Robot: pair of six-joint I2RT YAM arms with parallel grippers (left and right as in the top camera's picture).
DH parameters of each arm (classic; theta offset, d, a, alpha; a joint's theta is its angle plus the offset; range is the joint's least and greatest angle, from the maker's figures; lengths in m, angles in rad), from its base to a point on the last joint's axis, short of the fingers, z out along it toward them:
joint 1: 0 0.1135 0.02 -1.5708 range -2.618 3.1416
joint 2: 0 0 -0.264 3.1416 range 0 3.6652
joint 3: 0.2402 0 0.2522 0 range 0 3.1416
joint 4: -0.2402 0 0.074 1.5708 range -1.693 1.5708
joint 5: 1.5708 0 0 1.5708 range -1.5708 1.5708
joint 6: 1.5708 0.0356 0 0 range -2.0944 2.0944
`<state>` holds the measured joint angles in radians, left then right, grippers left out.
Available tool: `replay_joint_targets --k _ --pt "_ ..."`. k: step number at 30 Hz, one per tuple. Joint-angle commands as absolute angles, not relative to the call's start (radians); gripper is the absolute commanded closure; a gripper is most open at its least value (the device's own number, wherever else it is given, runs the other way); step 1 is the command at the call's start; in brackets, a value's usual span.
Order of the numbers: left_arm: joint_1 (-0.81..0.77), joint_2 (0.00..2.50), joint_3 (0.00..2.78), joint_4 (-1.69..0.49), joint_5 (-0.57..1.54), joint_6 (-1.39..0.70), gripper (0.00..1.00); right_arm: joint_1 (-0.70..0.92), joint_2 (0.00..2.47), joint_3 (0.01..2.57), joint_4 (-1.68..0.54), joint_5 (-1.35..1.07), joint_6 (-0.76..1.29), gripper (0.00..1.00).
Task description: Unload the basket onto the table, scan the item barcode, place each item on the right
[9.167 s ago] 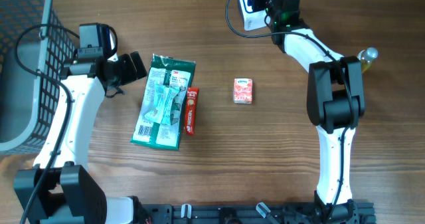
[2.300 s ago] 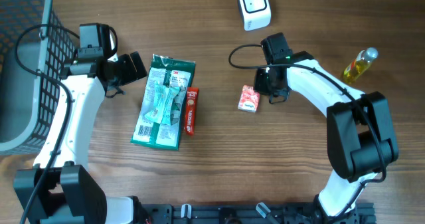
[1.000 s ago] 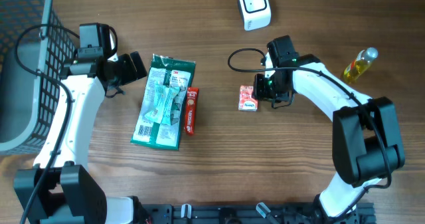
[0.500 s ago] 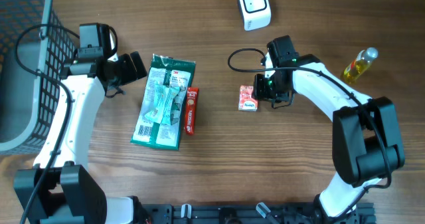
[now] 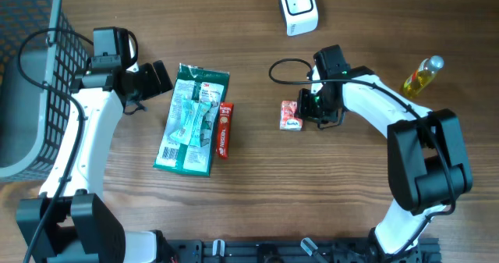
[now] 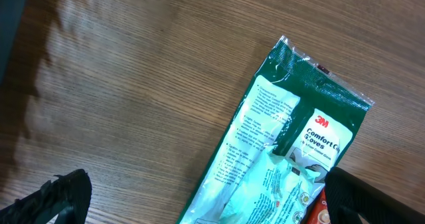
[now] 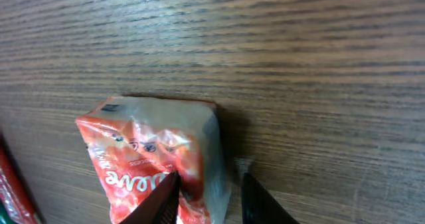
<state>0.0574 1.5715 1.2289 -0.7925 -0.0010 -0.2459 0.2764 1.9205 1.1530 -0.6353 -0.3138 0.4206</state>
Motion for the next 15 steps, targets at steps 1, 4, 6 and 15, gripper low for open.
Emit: replay_joint_targets --k 1,4,6,15 --pt "0.060 1.567 1.236 -0.793 0.007 -0.251 0.00 0.283 1.961 1.111 -0.640 -0.290 0.448 0.66" --pt "0.060 1.567 1.236 -0.793 0.007 -0.251 0.00 0.279 1.960 1.111 -0.640 -0.320 0.441 0.96" --pt "0.060 1.567 1.236 -0.793 0.007 -0.251 0.00 0.257 1.959 1.113 -0.640 -0.381 0.387 0.96" --pt "0.060 1.567 1.236 -0.793 0.007 -0.251 0.00 0.064 1.959 1.113 -0.649 -1.102 0.003 0.96"
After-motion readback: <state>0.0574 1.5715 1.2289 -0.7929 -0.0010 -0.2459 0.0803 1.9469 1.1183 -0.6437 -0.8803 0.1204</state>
